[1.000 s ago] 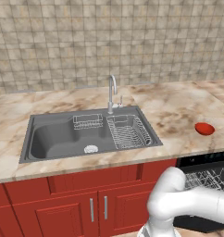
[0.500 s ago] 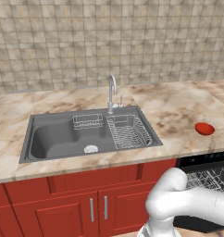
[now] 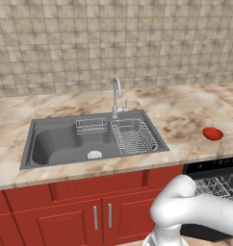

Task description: Pick up the cup and bowl from the counter, place them in the dishwasher, and close the dishwasher door.

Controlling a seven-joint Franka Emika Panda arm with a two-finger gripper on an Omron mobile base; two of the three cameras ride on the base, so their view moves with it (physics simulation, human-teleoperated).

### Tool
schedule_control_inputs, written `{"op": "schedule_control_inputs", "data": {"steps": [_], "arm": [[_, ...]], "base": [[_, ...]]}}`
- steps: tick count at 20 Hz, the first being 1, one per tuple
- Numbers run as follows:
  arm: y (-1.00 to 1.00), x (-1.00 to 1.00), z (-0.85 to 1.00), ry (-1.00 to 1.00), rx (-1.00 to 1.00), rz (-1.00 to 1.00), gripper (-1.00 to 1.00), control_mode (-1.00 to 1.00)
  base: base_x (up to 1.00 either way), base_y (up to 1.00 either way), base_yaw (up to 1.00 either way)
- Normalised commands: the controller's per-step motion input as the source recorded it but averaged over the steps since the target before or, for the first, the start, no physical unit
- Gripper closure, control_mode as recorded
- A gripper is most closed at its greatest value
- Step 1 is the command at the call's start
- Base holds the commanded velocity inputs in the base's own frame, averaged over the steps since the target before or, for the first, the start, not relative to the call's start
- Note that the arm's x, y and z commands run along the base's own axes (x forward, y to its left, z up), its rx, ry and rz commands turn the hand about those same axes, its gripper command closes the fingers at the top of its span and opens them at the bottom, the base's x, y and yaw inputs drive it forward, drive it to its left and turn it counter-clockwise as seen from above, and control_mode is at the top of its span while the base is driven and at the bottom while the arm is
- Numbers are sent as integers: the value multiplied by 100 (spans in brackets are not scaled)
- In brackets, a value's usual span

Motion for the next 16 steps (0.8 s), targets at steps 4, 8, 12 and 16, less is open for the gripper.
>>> {"op": "schedule_control_inputs", "data": {"steps": [4, 8, 12, 16], "arm": [[29, -16, 0, -4, 1, -3, 100, -100], [53, -19, -11, -7, 0, 0, 100, -100], [61, -30, -30, -7, 0, 0, 100, -100], [46, -43, -32, -7, 0, -1, 100, -100]], "base": [[0, 0, 0], [0, 0, 0], [0, 0, 0], [0, 0, 0]]}}
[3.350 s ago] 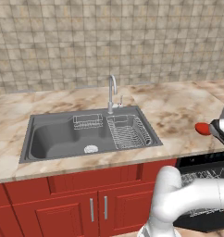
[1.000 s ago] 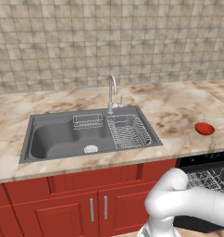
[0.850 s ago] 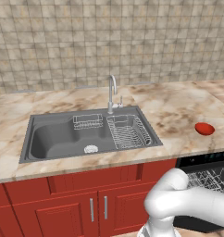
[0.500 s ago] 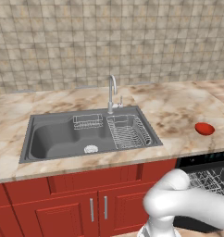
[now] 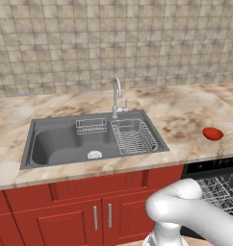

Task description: Pick up the cup and bowl from the counter, place them in the dishwasher, and close the dishwasher door.

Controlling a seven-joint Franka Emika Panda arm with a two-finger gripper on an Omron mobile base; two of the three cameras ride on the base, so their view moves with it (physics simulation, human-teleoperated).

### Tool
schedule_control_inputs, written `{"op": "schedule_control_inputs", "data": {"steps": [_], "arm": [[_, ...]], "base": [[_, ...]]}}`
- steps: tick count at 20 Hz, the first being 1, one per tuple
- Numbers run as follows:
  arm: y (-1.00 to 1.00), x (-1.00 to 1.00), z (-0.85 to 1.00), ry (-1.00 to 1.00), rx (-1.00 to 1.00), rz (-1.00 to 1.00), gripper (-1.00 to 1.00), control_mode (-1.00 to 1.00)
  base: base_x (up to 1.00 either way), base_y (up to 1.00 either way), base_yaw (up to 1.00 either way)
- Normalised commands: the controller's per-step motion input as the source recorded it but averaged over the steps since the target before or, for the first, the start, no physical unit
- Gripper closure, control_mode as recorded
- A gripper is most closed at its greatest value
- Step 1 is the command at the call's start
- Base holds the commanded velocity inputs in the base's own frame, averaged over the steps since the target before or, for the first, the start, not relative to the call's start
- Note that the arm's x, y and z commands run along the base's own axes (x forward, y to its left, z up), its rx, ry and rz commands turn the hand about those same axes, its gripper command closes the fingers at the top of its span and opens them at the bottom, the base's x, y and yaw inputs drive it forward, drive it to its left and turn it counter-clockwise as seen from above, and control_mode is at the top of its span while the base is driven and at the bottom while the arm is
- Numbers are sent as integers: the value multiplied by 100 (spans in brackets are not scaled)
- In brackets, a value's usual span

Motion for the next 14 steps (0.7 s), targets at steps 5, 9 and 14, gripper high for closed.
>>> {"op": "schedule_control_inputs", "data": {"steps": [5, 9, 14], "arm": [[31, -37, -36, -3, 1, -3, 100, -100], [20, -29, -34, -1, 3, -6, 100, -100], [11, -14, -35, 0, 9, -8, 100, -100]], "base": [[0, 0, 0], [0, 0, 0], [0, 0, 0]]}}
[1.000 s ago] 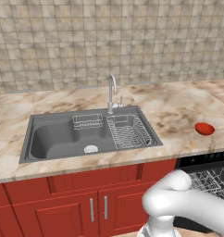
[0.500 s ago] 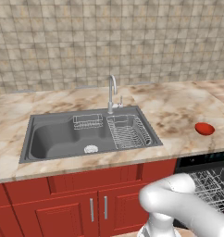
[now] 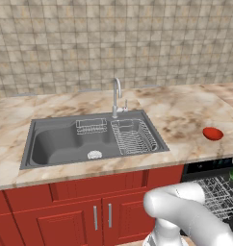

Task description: Pick up the cup and bowl from the counter, place them in the dishwasher, and close the dishwasher door.

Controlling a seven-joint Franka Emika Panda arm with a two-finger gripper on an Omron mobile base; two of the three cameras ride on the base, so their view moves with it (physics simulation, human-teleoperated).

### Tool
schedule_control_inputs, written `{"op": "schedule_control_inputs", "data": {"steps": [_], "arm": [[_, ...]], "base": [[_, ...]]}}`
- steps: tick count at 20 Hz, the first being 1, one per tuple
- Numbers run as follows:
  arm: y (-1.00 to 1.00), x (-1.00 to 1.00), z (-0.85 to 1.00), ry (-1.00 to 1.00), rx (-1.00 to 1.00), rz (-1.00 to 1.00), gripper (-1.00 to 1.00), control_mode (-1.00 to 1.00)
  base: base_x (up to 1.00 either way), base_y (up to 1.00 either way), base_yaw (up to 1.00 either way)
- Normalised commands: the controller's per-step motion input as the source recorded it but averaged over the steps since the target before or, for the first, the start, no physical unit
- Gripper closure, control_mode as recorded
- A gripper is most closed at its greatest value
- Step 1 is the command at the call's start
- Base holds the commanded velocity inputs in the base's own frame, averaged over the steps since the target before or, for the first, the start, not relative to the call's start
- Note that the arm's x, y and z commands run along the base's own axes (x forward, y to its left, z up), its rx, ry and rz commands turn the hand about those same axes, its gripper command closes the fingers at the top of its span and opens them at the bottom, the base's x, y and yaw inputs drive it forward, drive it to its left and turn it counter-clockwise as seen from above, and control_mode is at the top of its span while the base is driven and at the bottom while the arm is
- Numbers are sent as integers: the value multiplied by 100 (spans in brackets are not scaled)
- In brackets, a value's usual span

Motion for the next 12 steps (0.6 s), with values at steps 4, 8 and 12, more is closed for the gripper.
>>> {"op": "schedule_control_inputs", "data": {"steps": [4, 8, 12], "arm": [[0, -1, -32, 0, 19, -9, 100, -100], [0, 0, -31, 0, 22, -8, 100, -100], [-3, 0, -44, 0, 24, -5, 100, -100]], "base": [[0, 0, 0], [0, 0, 0], [0, 0, 0]]}}
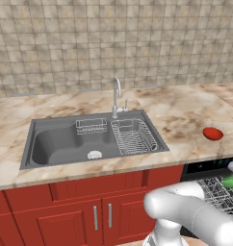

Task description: Pick up the cup and bowl from the counter, place them in the dishwasher, and close the dishwasher door.

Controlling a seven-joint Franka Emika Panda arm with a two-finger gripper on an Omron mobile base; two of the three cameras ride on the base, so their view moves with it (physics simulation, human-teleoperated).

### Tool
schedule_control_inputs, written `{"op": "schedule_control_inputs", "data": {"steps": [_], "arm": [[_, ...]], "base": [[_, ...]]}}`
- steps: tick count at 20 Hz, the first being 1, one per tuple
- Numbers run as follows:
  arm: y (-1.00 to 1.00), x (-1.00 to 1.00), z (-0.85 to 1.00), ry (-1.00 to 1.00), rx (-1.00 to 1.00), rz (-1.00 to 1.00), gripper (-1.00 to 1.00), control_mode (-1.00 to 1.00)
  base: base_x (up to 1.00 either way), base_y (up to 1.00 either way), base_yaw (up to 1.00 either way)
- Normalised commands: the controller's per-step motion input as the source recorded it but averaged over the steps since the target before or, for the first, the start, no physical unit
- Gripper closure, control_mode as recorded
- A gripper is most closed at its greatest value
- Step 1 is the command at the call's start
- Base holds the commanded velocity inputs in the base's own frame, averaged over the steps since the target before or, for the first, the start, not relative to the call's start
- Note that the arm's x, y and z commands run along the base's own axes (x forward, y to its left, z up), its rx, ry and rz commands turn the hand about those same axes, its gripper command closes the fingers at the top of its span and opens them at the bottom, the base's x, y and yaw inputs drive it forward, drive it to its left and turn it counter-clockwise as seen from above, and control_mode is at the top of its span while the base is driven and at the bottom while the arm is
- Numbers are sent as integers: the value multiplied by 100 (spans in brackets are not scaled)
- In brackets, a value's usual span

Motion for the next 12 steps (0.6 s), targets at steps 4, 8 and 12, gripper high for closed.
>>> {"op": "schedule_control_inputs", "data": {"steps": [4, 8, 12], "arm": [[-1, 0, -42, 0, 18, -5, 100, -100], [0, 1, -31, 0, 4, -3, 100, -100], [0, 12, -24, 0, 0, -3, 100, -100]], "base": [[0, 0, 0], [0, 0, 0], [0, 0, 0]]}}
